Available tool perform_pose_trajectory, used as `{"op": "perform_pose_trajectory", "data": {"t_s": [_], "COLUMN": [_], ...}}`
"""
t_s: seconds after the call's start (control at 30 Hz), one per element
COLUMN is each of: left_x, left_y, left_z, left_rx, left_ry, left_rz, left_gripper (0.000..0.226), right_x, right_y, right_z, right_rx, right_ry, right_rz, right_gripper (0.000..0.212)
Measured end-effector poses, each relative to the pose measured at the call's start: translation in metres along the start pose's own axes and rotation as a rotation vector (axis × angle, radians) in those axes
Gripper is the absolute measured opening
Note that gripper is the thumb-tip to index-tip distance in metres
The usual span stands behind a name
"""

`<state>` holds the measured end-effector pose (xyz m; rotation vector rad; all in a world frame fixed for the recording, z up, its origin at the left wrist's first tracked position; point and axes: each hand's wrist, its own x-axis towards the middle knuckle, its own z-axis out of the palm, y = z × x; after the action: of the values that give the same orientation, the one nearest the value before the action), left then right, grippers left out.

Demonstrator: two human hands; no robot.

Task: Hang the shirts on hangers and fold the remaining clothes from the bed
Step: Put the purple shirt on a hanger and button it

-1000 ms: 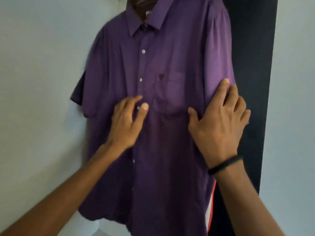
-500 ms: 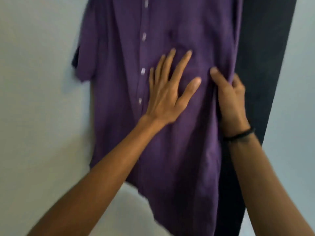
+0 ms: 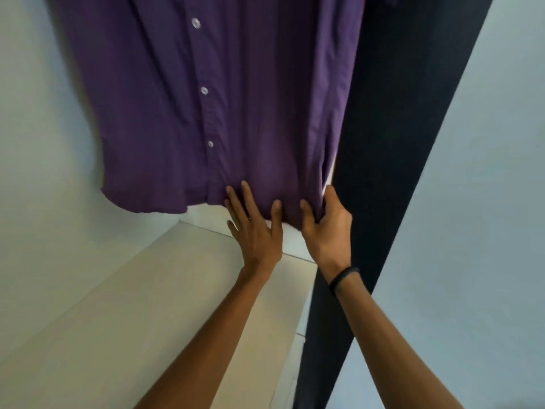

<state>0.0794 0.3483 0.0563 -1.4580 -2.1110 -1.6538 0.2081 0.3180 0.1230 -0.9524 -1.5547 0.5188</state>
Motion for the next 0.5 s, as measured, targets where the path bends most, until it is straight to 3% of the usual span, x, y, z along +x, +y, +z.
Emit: {"op": "perform_pose_trajectory", "data": {"t_s": [0.13, 0.27, 0.4, 0.5], "left_x": [-0.05, -0.106, -0.162, -0.216], "left_y": [0.026, 0.06, 0.097, 0.118], "left_z": [0.003, 0.004, 0.015, 0.041], "left_rx": [-0.17, -0.334, -0.466, -0.422], "left_ry": [0.065, 0.012, -0.5, -0.835], "left_rz": [-0.006, 0.05, 0.167, 0.209], "left_gripper": [0.072, 0.029, 0.016, 0.017], "right_x": [-0.032, -0.067, -0.115, -0.162], "right_y": [0.022, 0.049, 0.08, 0.105], "right_z": [-0.009, -0.048, -0.113, -0.167], "right_rx": [0.015, 0.015, -0.049, -0.122], "right_ry": [0.029, 0.131, 0.224, 0.358], "right_rz": [0.109, 0.228, 0.374, 0.527], "right_gripper": [0.034, 0.037, 0.03, 0.02]}}
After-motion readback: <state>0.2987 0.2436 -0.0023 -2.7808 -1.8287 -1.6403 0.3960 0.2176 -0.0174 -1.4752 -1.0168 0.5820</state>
